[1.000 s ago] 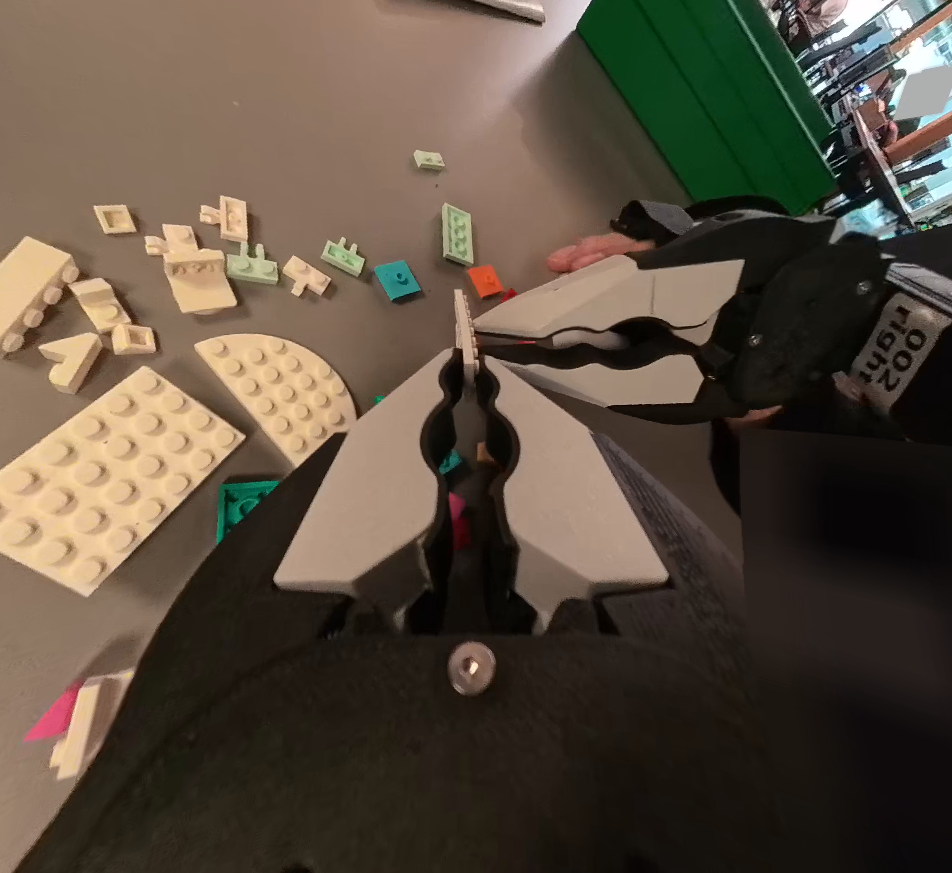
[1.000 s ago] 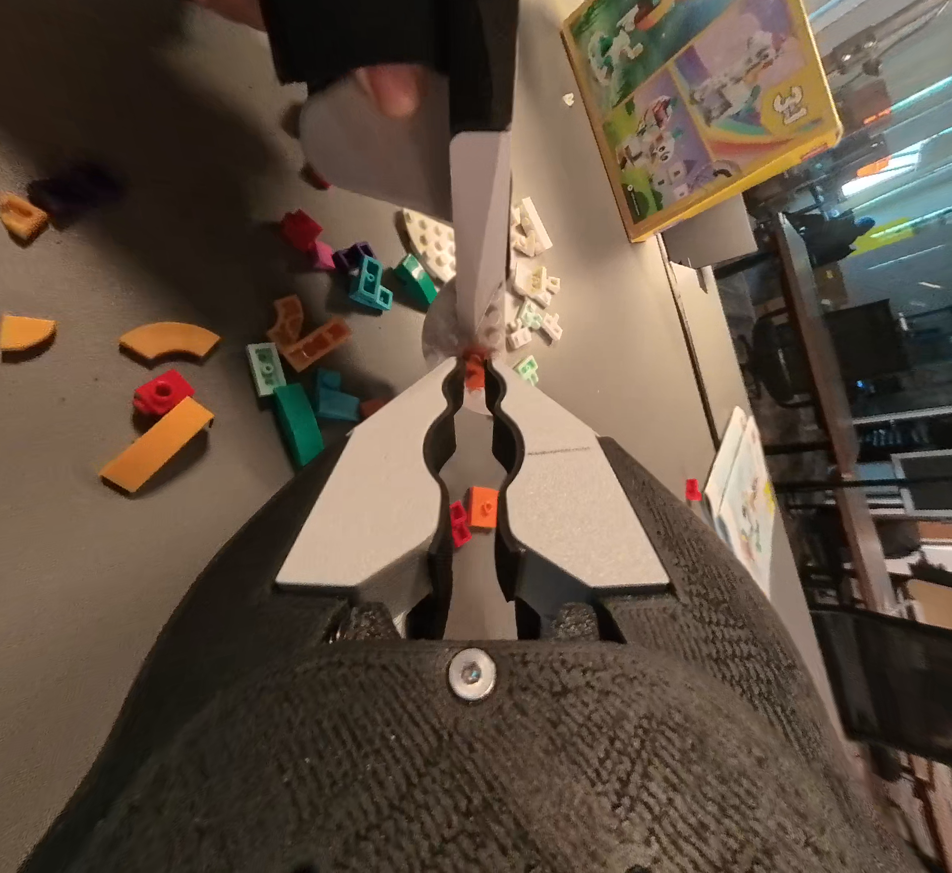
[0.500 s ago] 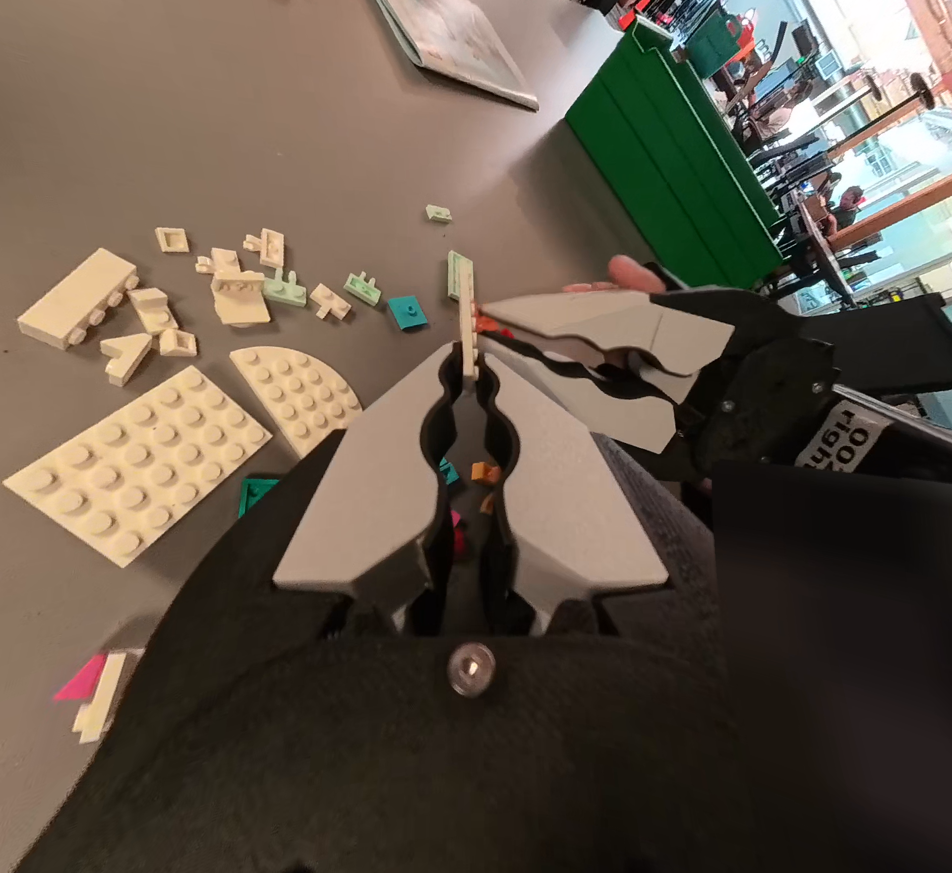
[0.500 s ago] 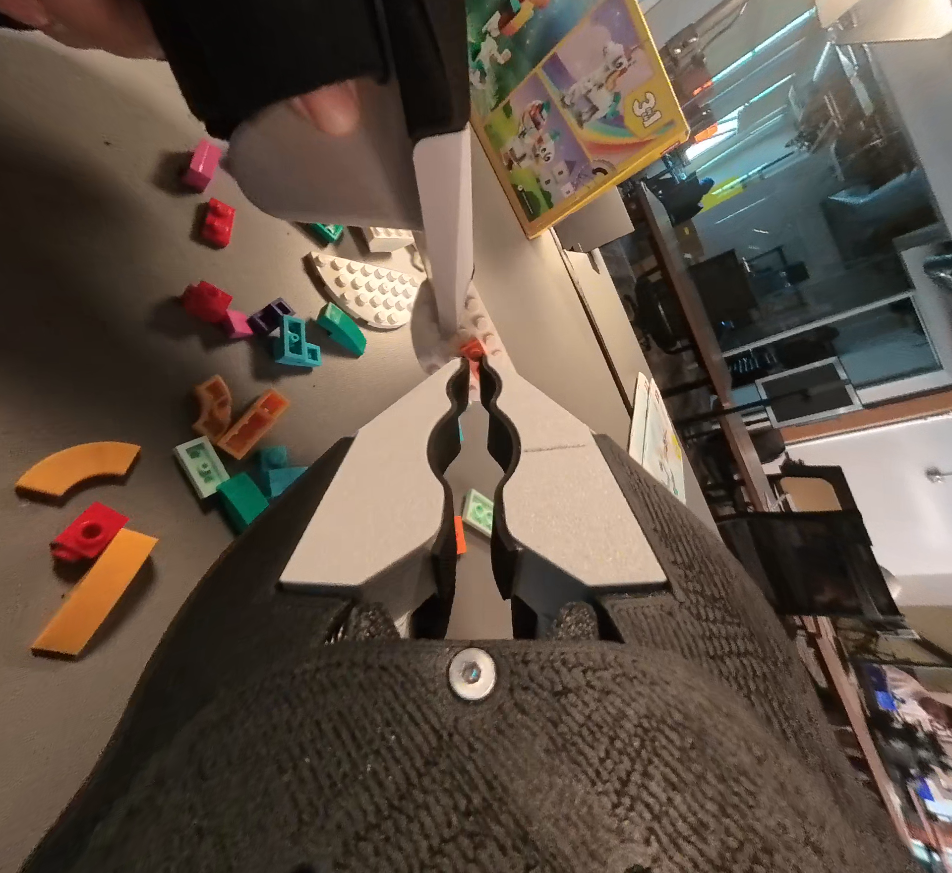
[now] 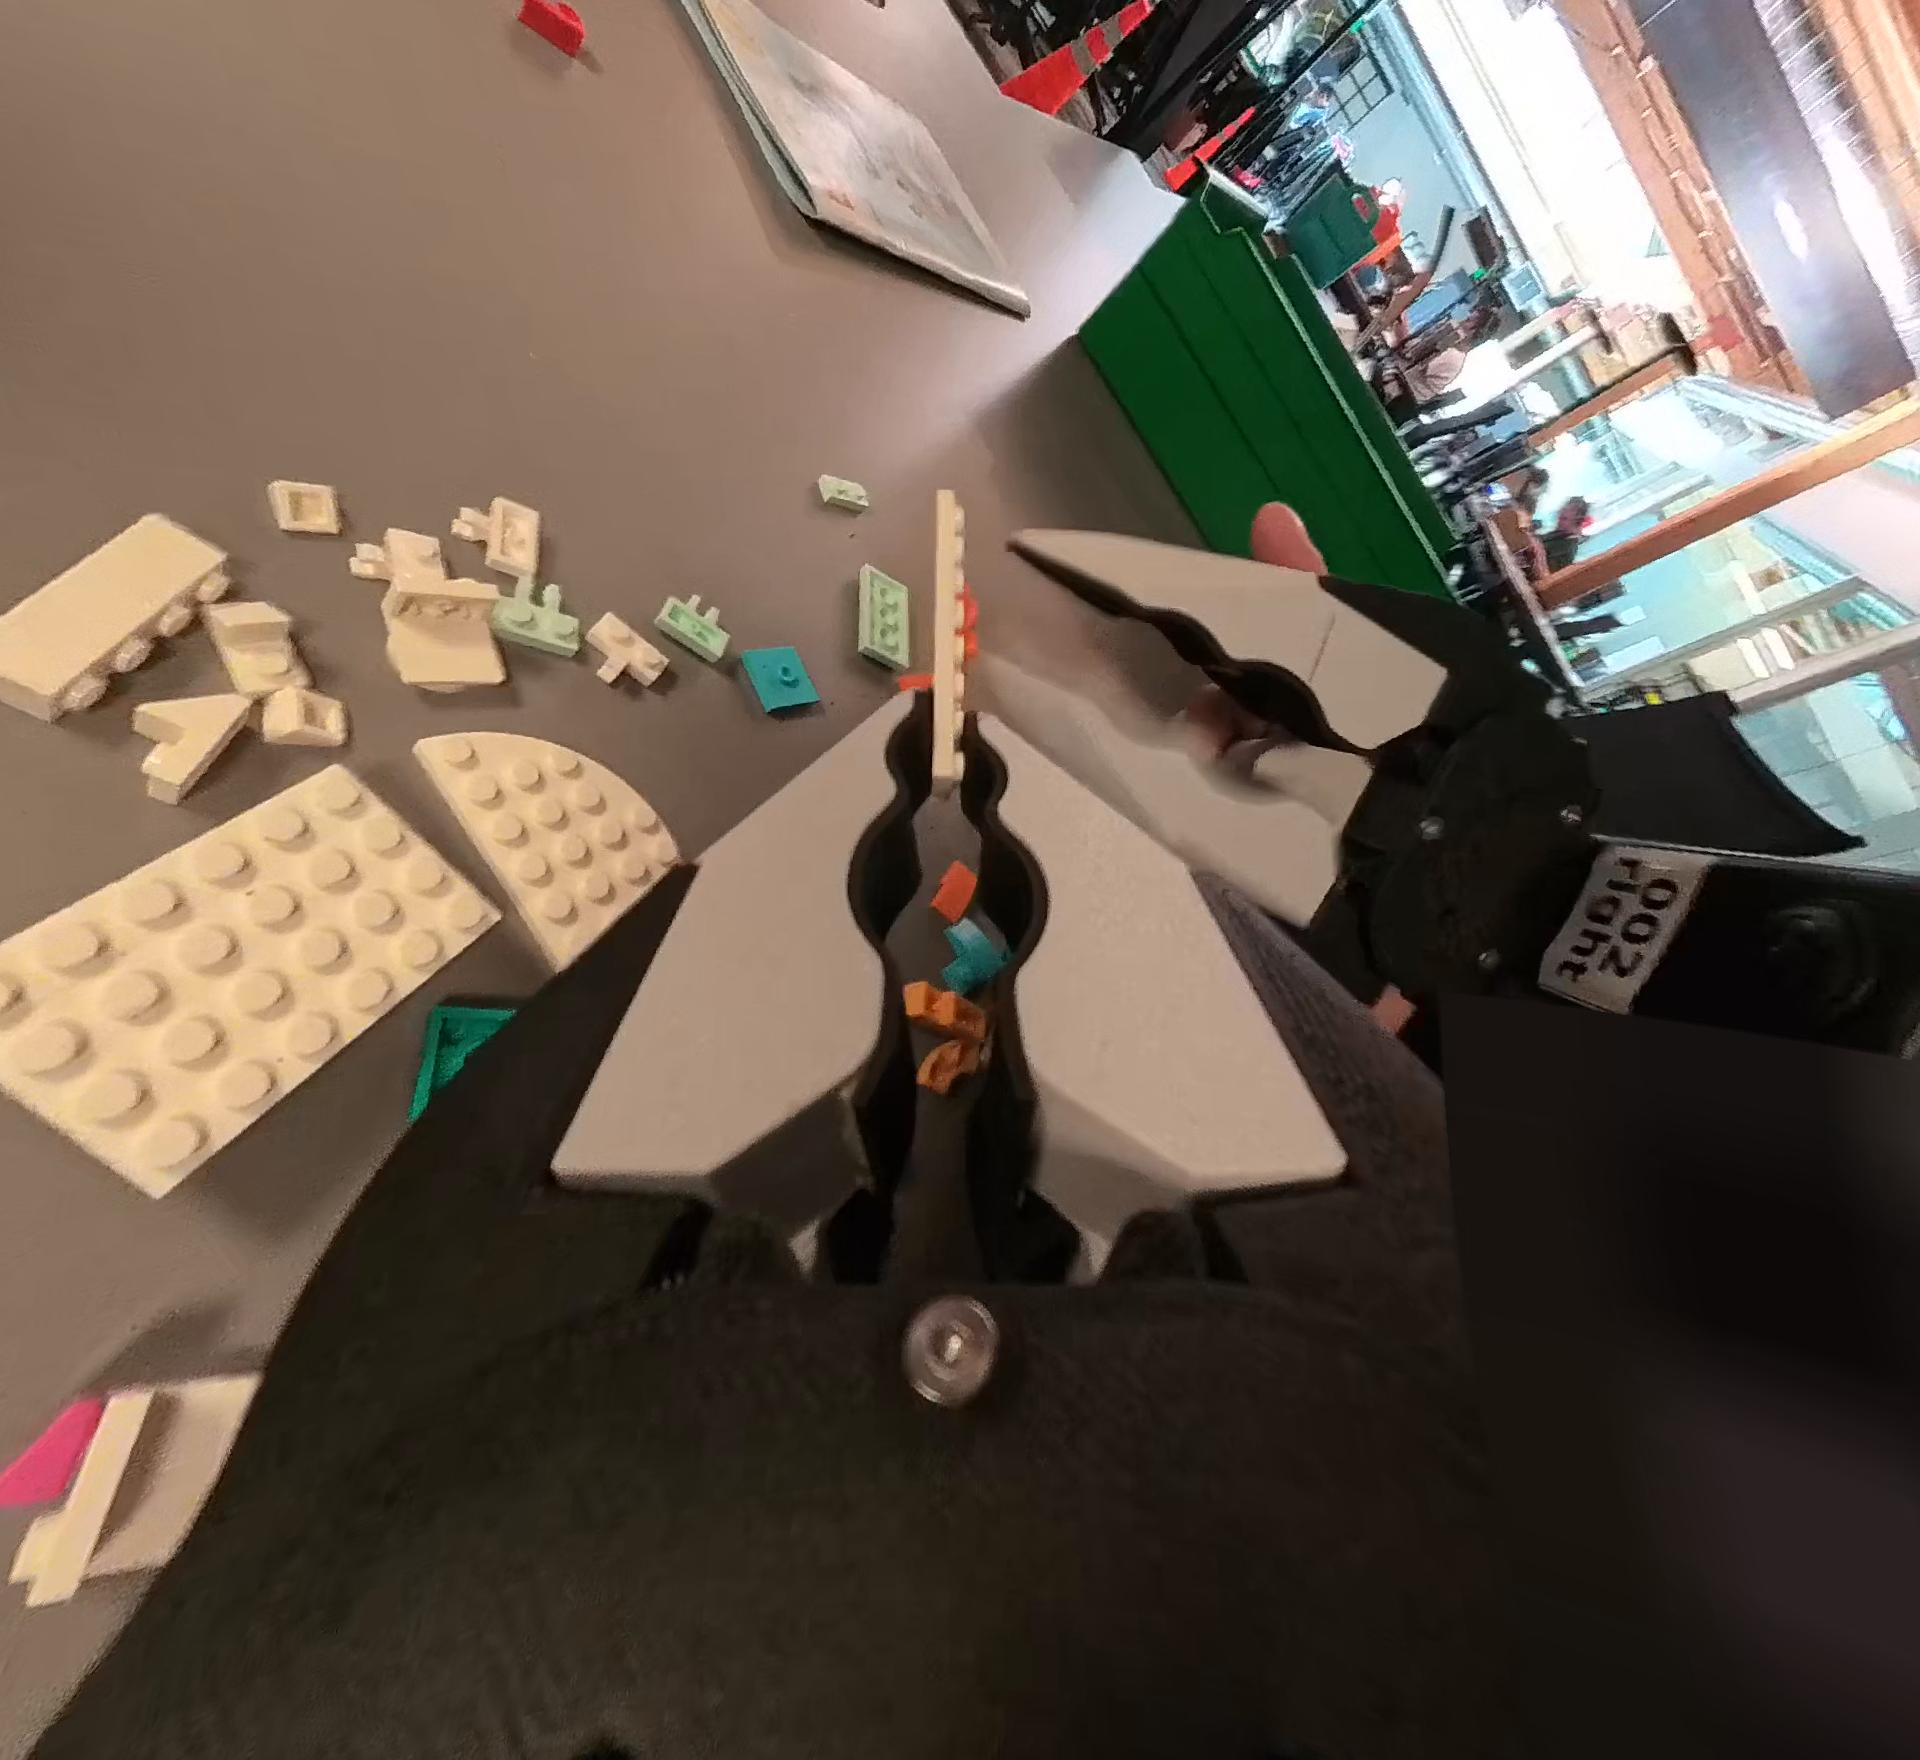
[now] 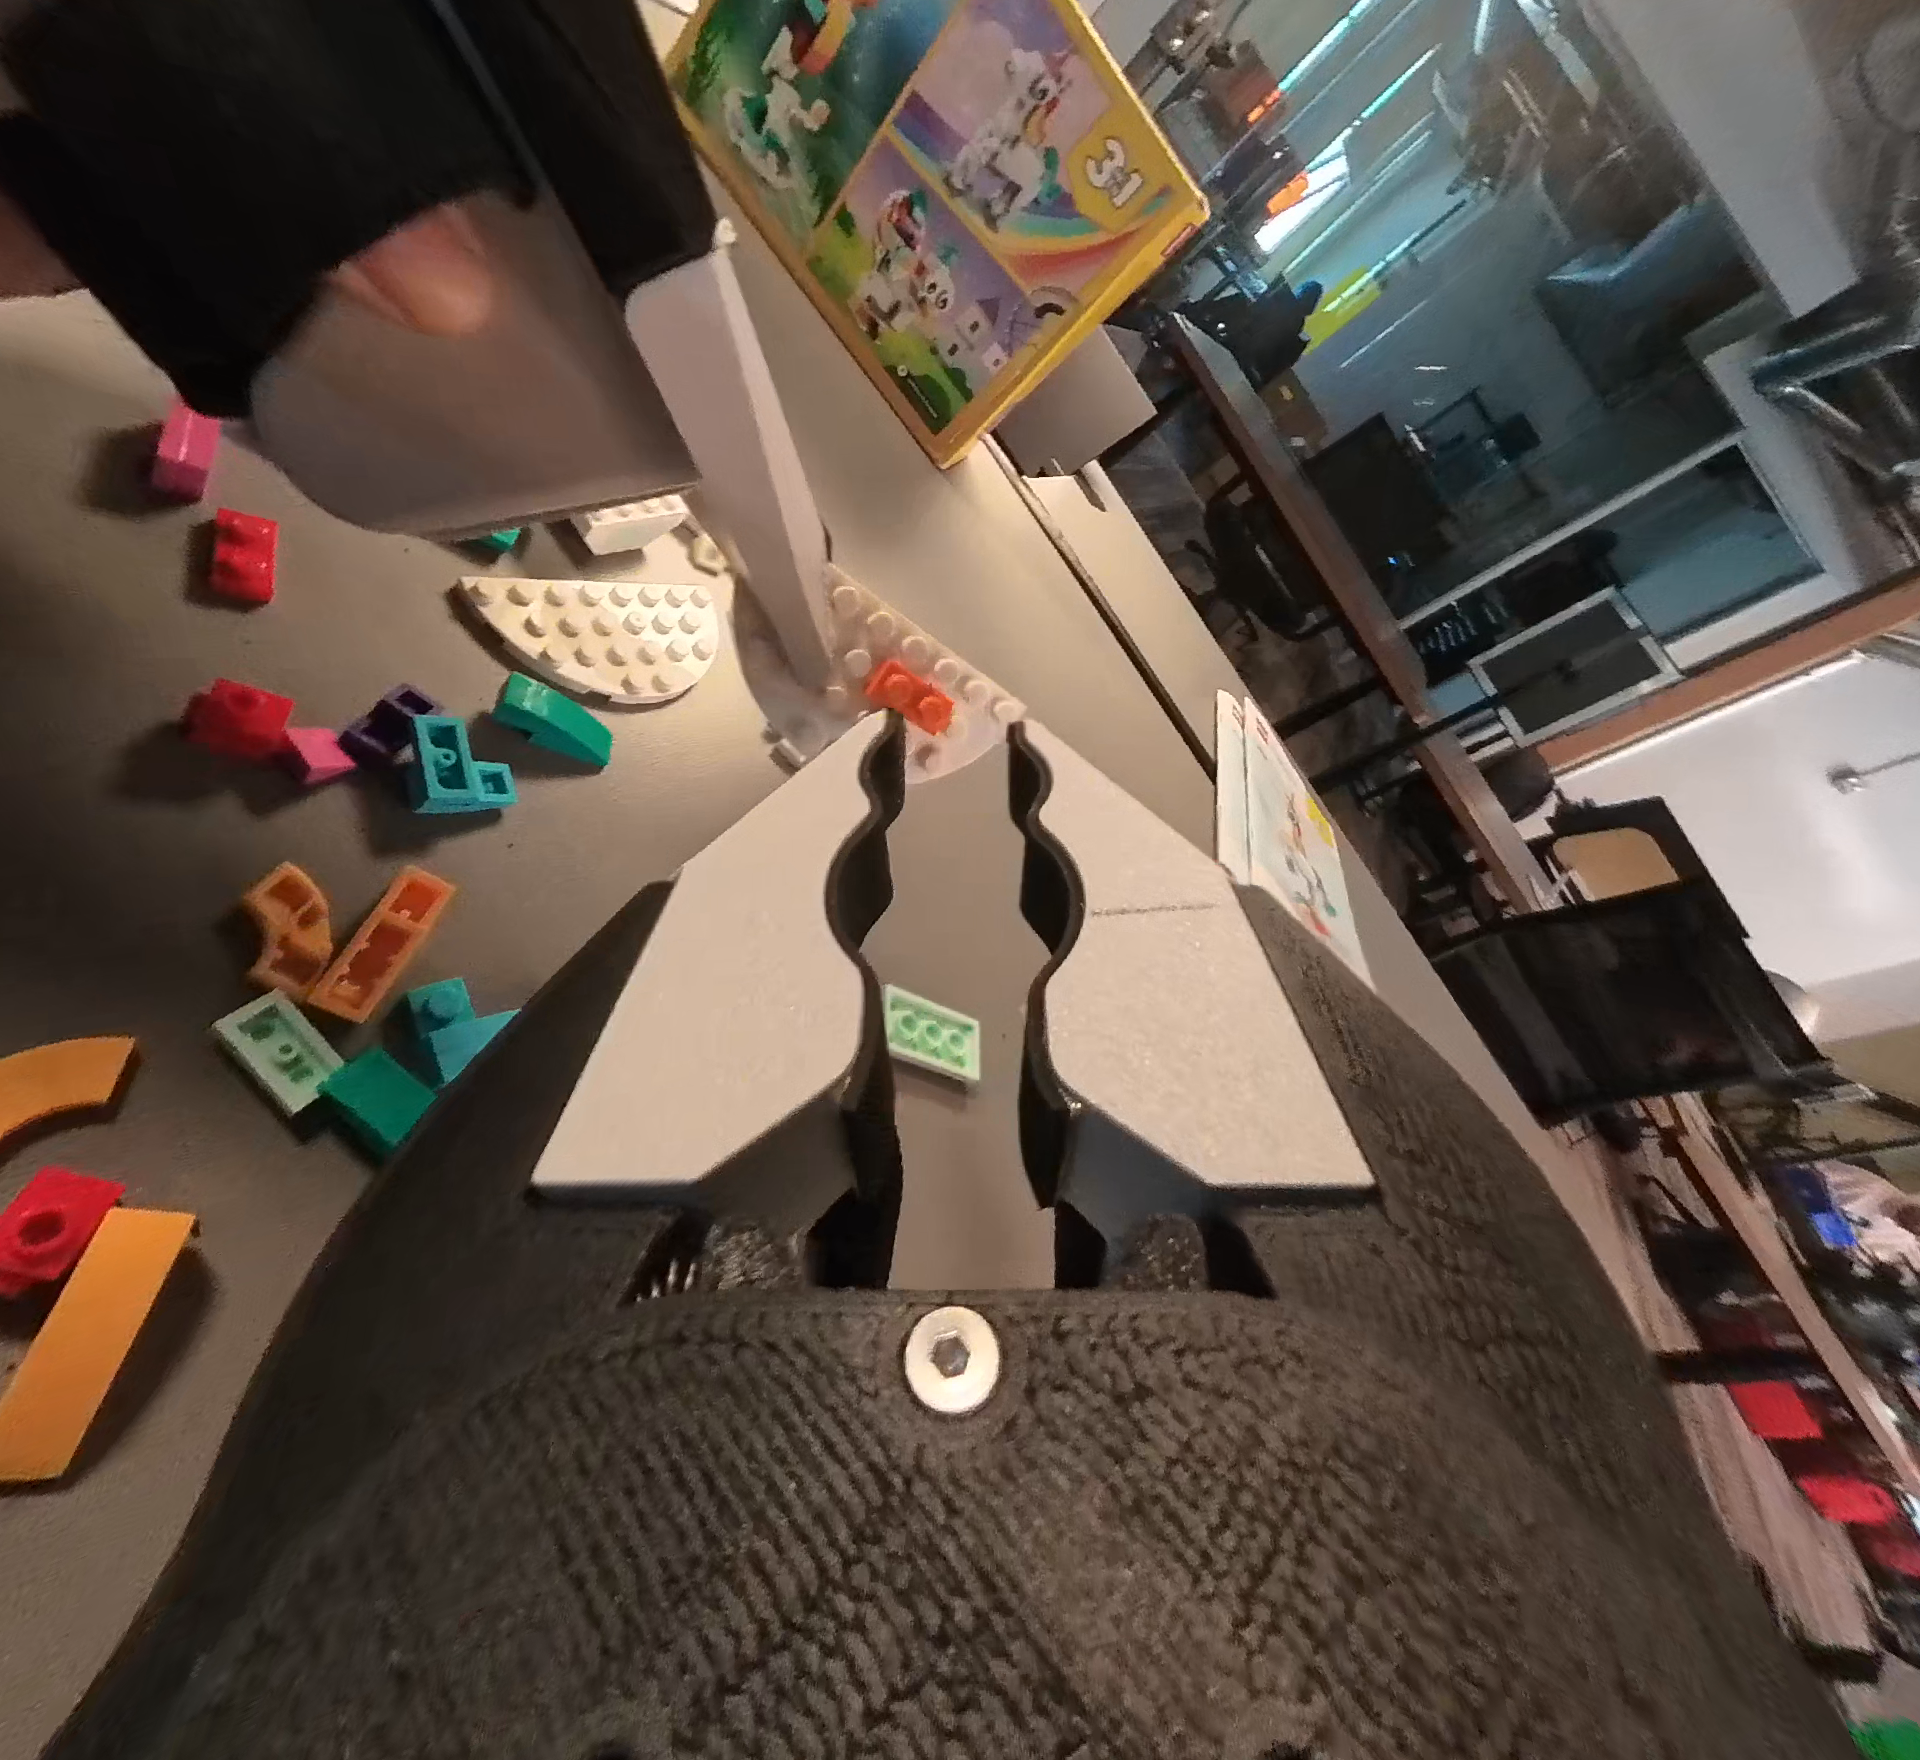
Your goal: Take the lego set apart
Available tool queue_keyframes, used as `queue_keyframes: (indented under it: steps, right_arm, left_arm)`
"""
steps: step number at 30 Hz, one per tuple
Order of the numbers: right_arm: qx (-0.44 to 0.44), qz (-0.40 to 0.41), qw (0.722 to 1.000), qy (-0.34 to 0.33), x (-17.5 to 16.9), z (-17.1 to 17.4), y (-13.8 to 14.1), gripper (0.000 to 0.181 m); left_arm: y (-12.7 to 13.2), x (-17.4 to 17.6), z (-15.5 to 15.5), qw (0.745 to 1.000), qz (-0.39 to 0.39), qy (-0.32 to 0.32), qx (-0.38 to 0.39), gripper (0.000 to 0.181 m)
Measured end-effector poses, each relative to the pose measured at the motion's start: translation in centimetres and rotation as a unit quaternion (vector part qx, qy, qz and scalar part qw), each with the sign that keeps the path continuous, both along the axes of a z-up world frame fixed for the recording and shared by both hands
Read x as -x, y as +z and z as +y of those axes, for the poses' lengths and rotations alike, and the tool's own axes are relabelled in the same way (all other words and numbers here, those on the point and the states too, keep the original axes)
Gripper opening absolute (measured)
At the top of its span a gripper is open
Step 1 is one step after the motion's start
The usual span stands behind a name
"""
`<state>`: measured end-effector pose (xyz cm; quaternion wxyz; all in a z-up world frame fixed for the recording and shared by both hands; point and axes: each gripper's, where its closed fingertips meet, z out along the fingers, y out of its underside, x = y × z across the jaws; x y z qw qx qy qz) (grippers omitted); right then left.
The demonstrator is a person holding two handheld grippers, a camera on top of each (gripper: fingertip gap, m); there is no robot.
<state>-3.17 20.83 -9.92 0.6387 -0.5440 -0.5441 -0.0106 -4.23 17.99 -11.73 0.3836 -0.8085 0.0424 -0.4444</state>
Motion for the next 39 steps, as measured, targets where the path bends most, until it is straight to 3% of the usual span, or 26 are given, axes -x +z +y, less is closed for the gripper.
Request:
queue_keyframes:
  steps: [1,2,3,5,7,8,11,29,33,36,39]
  right_arm:
    - [-0.042,0.016,0.998,-0.05,-1.5,1.5,1.5,0.0]
    - [-0.05,0.046,0.994,-0.085,-3.2,2.9,2.9,0.0]
    - [0.002,0.097,0.991,-0.089,-4.4,3.6,3.3,0.0]
    - [0.087,0.156,0.983,-0.043,-4.6,3.3,3.2,0.002]
    - [0.161,0.175,0.97,0.053,-2.6,1.3,2.7,0.005]
    - [0.205,0.169,0.961,0.081,-1.7,0.5,1.9,0.014]
    - [0.269,0.126,0.95,0.097,-0.7,-0.2,-0.6,0.037]
    - [0.262,0.214,0.934,0.112,-0.1,-0.4,1.3,0.026]
    - [0.207,0.222,0.949,0.088,-0.2,-0.3,2.1,0.024]
    - [0.19,0.235,0.951,0.056,-0.8,0.3,2.4,0.034]
    - [0.19,0.241,0.952,0.02,-1.4,1.2,1.9,0.042]
  left_arm:
    - [-1.7,0.1,-0.6,0.998,0.05,-0.016,0.027,0.004]
    - [-3.5,0.1,-1.0,0.994,0.094,-0.02,0.043,0.004]
    - [-3.5,-0.7,-1.2,0.996,0.075,-0.032,0.044,0.004]
    - [-1.2,-1.5,-0.7,1.0,0.016,-0.019,0.01,0.004]
    - [-0.3,-1.6,-0.3,0.999,0.035,-0.011,-0.028,0.004]
    - [-0.4,-1.4,-0.1,0.998,0.053,0.002,-0.044,0.004]
    - [0.4,-0.6,0.7,0.994,0.055,0.043,-0.087,0.004]
    - [2.4,-1.1,0.6,0.977,0.109,0.07,-0.168,0.004]
    - [3.0,-1.0,0.7,0.95,0.195,0.1,-0.224,0.004]
    - [3.1,-1.0,1.0,0.916,0.277,0.125,-0.262,0.004]
    - [2.5,-1.3,1.6,0.907,0.304,0.136,-0.259,0.005]
